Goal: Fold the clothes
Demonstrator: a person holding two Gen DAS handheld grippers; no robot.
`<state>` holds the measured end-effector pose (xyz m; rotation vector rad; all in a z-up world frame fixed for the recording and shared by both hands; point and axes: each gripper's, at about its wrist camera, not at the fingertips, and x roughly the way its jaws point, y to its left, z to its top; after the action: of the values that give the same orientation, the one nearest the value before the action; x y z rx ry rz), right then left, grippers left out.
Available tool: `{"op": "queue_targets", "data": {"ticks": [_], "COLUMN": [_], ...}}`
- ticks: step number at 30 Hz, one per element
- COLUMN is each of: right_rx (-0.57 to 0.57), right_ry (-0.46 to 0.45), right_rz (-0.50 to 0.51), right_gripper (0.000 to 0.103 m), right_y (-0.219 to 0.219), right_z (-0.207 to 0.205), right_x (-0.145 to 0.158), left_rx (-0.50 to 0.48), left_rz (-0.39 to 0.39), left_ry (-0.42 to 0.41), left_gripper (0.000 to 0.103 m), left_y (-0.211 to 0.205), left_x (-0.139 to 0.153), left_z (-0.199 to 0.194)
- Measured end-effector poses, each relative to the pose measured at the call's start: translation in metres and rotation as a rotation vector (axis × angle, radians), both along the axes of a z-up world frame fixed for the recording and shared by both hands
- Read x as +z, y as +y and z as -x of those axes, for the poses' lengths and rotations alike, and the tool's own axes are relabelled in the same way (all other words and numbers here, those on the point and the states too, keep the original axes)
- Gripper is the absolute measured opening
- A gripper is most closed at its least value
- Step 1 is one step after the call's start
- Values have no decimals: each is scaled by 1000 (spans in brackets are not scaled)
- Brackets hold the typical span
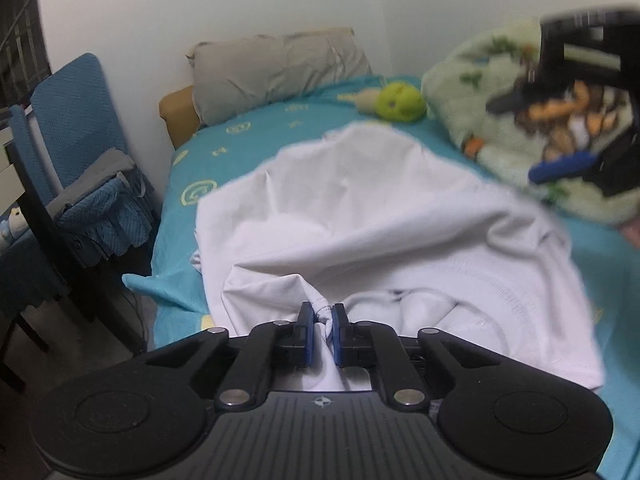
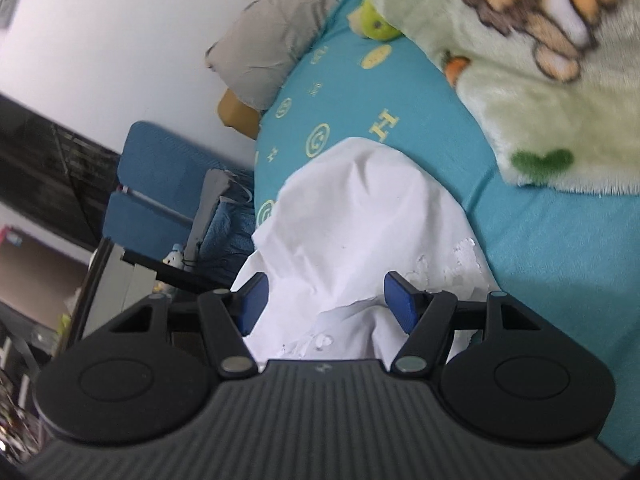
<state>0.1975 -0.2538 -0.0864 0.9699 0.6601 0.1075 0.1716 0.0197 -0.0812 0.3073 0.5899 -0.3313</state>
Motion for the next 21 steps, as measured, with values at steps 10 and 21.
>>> {"op": "queue_targets", "data": {"ticks": [10, 21], "right_rx": [102, 269], "right_ry": [-70, -143], "right_rz": [239, 376], "right_gripper": [68, 68], "right_y": [34, 97], "right_z": [38, 45], "right_x": [28, 30], "left_rx": [-138, -205], "left_rz": [518, 711], "left_ry": [-246, -220], "left_gripper": [8, 8], "left_y": [57, 66], "left_x": [85, 88], "left_z": [88, 89]}}
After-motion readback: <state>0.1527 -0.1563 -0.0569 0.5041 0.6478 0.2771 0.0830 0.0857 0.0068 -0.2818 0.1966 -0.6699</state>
